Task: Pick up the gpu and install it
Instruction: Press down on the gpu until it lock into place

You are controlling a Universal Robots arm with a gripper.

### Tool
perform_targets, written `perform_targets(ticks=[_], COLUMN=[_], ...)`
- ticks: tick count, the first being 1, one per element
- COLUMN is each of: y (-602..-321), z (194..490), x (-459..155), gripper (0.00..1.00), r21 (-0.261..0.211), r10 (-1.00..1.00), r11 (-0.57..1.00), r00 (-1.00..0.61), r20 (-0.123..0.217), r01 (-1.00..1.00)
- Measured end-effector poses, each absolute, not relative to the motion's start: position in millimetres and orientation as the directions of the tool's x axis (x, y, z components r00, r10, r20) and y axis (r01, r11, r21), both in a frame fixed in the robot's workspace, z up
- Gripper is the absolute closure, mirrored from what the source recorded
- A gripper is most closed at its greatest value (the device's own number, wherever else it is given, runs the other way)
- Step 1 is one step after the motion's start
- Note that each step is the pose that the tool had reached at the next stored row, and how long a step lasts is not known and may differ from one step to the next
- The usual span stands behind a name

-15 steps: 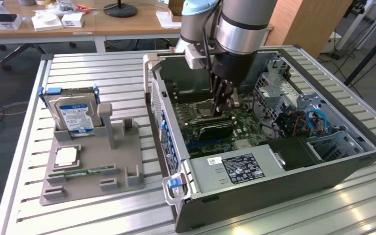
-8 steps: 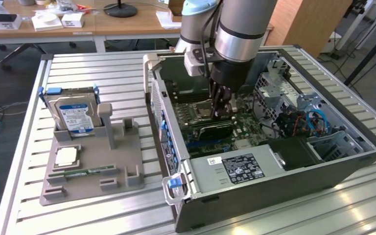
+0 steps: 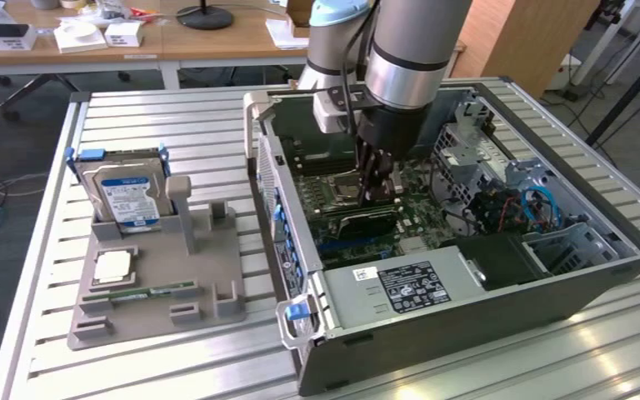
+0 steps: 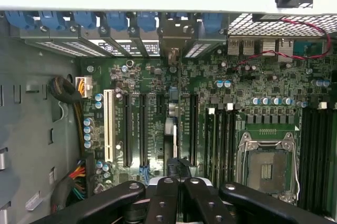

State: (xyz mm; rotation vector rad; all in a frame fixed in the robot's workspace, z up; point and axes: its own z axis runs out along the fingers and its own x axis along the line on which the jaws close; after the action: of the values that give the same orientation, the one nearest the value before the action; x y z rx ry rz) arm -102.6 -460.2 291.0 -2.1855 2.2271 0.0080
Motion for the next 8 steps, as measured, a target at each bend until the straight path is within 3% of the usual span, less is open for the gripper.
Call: perform_targets(ticks=[8], y=[-460.2], z=[285.9], x=[-102.8], gripper=[0.90], r21=[-0.011], r10=[-1.000], r11=[0.019], r00=[-0.018], r20=[-0.019], r01=[-1.000])
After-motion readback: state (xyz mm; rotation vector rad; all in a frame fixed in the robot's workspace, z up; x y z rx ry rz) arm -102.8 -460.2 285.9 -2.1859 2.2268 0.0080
